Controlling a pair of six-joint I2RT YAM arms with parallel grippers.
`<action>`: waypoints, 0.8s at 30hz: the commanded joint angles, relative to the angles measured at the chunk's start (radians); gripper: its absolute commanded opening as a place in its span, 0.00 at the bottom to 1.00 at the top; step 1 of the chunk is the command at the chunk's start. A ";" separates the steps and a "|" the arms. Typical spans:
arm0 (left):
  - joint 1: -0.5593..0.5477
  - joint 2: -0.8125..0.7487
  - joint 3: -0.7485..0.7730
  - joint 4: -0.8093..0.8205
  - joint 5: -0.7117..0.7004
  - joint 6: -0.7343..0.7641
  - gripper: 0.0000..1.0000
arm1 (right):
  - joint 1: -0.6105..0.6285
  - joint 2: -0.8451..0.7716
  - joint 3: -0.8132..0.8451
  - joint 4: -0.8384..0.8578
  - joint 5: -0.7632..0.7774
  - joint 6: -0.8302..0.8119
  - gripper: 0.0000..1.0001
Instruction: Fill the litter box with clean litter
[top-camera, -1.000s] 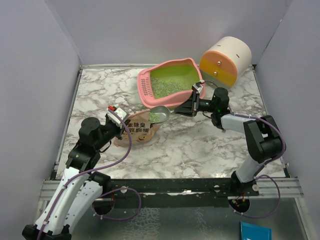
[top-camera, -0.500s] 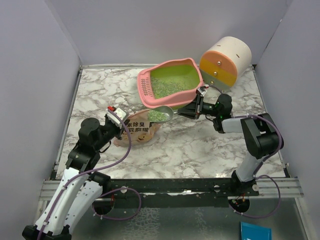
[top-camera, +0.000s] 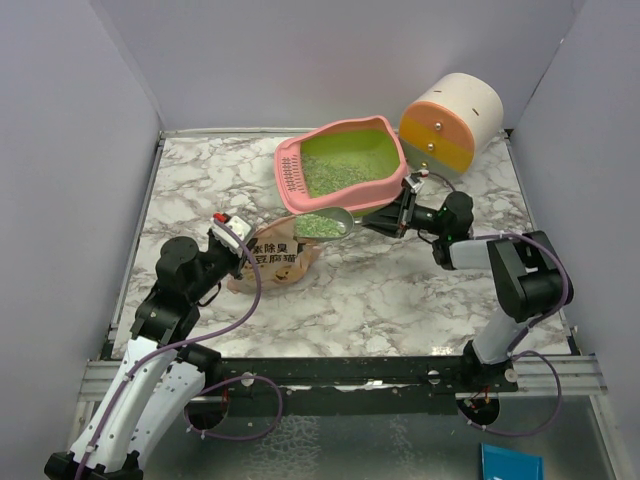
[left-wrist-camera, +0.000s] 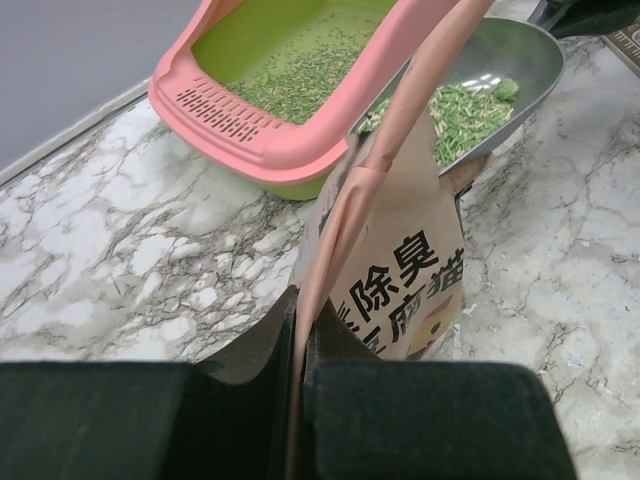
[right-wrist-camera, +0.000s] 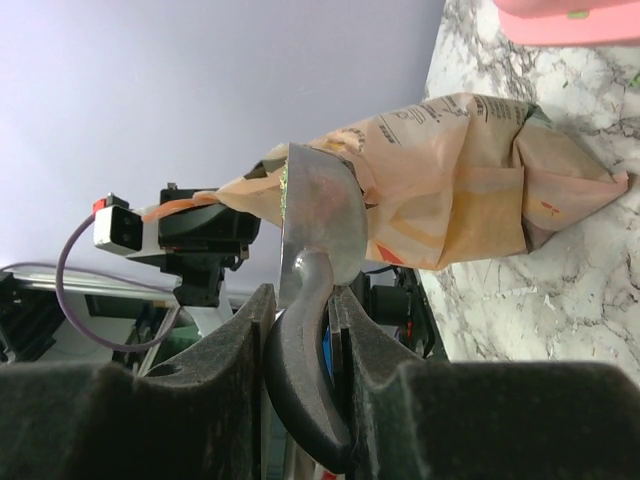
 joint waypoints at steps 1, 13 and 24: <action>0.000 -0.021 0.017 0.097 -0.034 -0.015 0.00 | -0.044 -0.060 0.005 -0.003 0.062 -0.008 0.01; 0.000 -0.021 0.031 0.103 -0.034 -0.022 0.00 | -0.110 -0.103 0.171 -0.185 0.052 -0.066 0.01; 0.001 -0.031 0.043 0.088 -0.021 -0.023 0.00 | -0.158 -0.063 0.560 -0.566 0.133 -0.274 0.01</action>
